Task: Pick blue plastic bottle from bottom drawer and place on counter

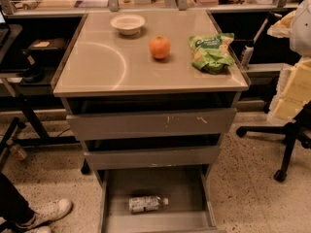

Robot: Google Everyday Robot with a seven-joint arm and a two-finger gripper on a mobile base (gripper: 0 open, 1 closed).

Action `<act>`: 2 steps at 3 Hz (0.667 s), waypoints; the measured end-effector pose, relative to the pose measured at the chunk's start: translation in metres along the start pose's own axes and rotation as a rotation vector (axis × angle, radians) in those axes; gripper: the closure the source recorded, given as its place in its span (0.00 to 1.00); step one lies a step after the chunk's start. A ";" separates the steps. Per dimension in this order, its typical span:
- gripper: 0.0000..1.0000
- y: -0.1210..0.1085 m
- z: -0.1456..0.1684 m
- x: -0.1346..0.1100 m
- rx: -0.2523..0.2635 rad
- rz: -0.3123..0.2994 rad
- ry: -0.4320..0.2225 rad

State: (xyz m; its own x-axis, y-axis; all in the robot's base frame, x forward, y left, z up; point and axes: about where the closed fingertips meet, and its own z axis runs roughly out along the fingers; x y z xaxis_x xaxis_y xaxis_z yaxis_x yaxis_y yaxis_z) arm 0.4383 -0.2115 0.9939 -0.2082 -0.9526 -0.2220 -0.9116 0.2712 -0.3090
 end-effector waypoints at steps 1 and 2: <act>0.00 0.003 0.008 -0.002 0.000 0.002 -0.006; 0.00 0.019 0.052 -0.018 -0.023 0.012 -0.029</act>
Offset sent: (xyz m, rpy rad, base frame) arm 0.0109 0.0708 -0.1766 0.0552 0.1313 0.0224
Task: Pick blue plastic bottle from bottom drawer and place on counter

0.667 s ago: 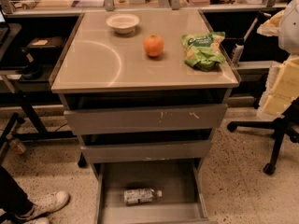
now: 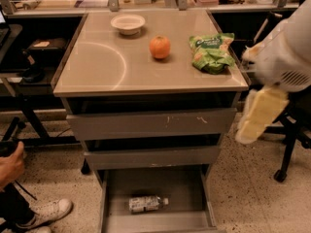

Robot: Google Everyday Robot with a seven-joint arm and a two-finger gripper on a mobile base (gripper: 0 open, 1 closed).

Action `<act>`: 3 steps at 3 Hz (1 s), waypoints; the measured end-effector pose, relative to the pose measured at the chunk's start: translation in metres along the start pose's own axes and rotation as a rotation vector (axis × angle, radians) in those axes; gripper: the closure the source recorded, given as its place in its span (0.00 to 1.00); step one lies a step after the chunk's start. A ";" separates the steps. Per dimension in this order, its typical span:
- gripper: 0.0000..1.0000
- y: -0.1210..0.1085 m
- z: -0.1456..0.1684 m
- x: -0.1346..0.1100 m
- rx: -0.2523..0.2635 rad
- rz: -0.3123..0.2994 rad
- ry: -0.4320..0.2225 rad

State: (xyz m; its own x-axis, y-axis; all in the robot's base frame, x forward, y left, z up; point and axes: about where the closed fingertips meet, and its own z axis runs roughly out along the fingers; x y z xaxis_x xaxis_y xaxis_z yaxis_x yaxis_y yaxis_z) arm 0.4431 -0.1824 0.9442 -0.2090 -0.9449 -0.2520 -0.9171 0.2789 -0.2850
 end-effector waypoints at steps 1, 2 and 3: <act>0.00 0.019 0.091 -0.016 -0.060 -0.022 0.005; 0.00 0.032 0.177 -0.025 -0.110 -0.046 0.011; 0.00 0.033 0.179 -0.025 -0.116 -0.044 0.006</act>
Offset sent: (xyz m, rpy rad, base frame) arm 0.0587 0.0934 -0.2583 -0.0090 0.1555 0.1065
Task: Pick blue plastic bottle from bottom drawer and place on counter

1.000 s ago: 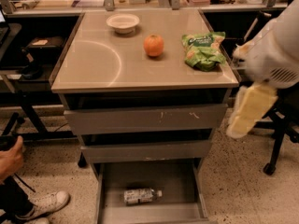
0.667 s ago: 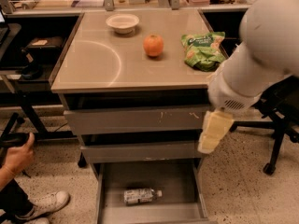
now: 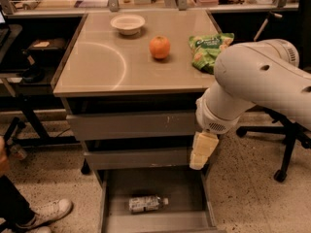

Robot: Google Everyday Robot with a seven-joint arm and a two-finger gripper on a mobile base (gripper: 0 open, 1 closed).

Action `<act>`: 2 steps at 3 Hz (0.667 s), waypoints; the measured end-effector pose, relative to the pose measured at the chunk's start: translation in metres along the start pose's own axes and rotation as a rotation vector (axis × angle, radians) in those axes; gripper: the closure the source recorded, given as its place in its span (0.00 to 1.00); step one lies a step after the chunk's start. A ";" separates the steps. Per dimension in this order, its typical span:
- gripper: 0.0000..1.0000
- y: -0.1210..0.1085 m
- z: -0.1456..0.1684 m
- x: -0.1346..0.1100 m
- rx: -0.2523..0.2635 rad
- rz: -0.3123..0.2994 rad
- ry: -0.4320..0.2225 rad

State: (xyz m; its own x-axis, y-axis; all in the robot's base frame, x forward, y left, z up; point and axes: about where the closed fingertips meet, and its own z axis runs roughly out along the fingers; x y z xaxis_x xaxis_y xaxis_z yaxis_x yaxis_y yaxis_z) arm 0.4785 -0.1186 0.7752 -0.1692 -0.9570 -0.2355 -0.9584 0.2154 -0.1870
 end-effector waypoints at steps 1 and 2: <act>0.00 0.011 0.052 -0.005 -0.060 0.016 -0.038; 0.00 0.023 0.130 -0.009 -0.140 0.045 -0.064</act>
Offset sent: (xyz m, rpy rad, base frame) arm 0.0210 0.0647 -0.2211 0.1531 0.2288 -0.0084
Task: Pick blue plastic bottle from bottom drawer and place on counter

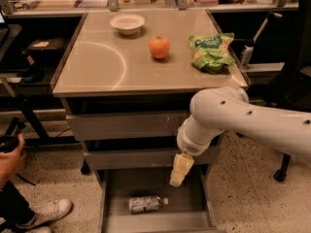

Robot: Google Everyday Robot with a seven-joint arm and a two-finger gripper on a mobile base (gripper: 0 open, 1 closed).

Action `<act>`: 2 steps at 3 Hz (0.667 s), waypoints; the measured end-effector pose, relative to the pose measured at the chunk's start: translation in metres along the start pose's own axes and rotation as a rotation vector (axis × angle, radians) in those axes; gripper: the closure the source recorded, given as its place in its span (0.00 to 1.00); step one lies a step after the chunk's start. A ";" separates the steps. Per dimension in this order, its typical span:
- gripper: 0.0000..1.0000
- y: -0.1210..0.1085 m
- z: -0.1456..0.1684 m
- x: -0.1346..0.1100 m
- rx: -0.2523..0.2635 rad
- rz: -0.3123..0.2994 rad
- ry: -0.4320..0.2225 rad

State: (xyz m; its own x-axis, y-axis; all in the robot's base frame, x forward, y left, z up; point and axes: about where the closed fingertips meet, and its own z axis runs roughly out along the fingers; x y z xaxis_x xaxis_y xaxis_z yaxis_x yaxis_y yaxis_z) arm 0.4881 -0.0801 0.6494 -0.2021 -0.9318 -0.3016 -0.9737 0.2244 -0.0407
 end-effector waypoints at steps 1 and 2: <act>0.00 0.000 0.070 0.007 -0.076 0.024 -0.014; 0.00 0.000 0.070 0.007 -0.076 0.024 -0.014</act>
Offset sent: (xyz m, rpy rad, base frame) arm 0.0072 0.0110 -0.0530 0.0236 0.0508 -0.0002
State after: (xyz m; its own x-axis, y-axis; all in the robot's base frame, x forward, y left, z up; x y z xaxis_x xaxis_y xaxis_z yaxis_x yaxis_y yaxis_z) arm 0.4938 -0.0668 0.5801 -0.2249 -0.9221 -0.3148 -0.9738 0.2242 0.0392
